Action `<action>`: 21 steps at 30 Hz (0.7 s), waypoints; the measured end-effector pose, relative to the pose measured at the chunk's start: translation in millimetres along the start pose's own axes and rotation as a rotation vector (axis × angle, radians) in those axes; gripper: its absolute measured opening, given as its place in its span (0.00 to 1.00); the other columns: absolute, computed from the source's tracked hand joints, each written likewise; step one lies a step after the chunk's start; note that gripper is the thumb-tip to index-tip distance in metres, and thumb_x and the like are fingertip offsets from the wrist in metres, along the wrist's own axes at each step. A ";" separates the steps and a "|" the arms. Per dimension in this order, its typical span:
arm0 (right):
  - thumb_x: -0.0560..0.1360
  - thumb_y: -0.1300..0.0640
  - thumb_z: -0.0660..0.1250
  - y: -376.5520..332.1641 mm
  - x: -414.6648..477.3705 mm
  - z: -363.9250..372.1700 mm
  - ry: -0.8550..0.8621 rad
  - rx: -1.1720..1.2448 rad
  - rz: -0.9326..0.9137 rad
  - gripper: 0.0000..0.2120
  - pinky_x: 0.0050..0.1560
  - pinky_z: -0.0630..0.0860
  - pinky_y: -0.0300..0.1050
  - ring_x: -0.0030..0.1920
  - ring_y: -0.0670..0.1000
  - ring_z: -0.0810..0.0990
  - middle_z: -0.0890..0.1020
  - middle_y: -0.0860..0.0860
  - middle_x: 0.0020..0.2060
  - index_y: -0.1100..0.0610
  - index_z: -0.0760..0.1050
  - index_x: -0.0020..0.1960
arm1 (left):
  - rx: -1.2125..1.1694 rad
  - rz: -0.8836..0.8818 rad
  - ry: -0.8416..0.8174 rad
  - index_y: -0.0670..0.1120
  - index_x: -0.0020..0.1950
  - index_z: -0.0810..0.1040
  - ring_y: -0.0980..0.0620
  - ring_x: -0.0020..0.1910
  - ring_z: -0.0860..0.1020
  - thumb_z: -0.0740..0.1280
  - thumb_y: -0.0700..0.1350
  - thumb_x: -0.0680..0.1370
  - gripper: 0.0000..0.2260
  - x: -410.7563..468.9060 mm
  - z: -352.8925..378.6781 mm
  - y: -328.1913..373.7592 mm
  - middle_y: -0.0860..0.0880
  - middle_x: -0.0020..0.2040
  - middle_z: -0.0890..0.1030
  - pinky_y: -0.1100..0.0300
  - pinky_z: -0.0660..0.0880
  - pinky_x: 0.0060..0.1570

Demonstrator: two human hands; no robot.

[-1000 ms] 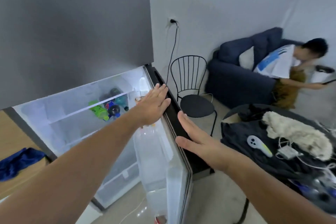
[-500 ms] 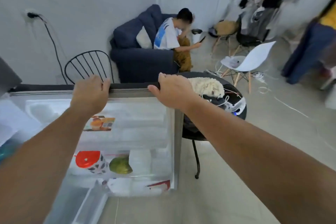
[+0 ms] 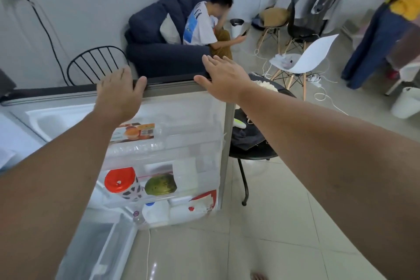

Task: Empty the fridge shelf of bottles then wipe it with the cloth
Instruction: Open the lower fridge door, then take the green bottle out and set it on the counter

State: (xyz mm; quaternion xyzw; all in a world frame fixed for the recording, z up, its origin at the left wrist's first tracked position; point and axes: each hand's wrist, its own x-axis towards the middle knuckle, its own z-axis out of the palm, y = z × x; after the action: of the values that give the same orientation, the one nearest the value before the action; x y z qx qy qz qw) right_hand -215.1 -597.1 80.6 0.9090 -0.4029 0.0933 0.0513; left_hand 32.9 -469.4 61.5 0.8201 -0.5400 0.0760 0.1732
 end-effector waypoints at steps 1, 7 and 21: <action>0.82 0.36 0.45 0.4 -1.7 0.3 -0.002 0.004 0.012 0.35 0.80 0.53 0.52 0.80 0.55 0.56 0.59 0.54 0.79 0.57 0.51 0.80 | -0.031 0.008 -0.023 0.37 0.68 0.70 0.34 0.63 0.73 0.46 0.61 0.81 0.32 -2.8 -1.6 -1.0 0.35 0.63 0.77 0.35 0.68 0.66; 0.84 0.45 0.50 -38.2 -68.5 25.2 0.228 0.205 0.067 0.32 0.81 0.46 0.55 0.81 0.51 0.41 0.46 0.53 0.81 0.56 0.40 0.81 | -0.340 0.015 -0.129 0.49 0.86 0.42 0.53 0.84 0.43 0.53 0.60 0.86 0.33 -135.6 -9.5 -8.3 0.53 0.86 0.44 0.56 0.42 0.79; 0.75 0.52 0.69 -291.1 -169.3 169.5 -0.111 0.583 -0.655 0.33 0.73 0.69 0.49 0.75 0.50 0.67 0.69 0.51 0.75 0.58 0.64 0.76 | -0.250 -0.618 -0.009 0.52 0.82 0.31 0.54 0.80 0.61 0.61 0.61 0.77 0.47 -423.8 39.7 -91.5 0.53 0.85 0.53 0.57 0.58 0.78</action>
State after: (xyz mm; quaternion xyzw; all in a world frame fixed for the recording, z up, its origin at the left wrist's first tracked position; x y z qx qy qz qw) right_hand -88.7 -308.2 -126.1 0.9688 -0.0526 0.1331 -0.2022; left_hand -57.9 -87.0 -126.0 0.9179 -0.2716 -0.0506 0.2849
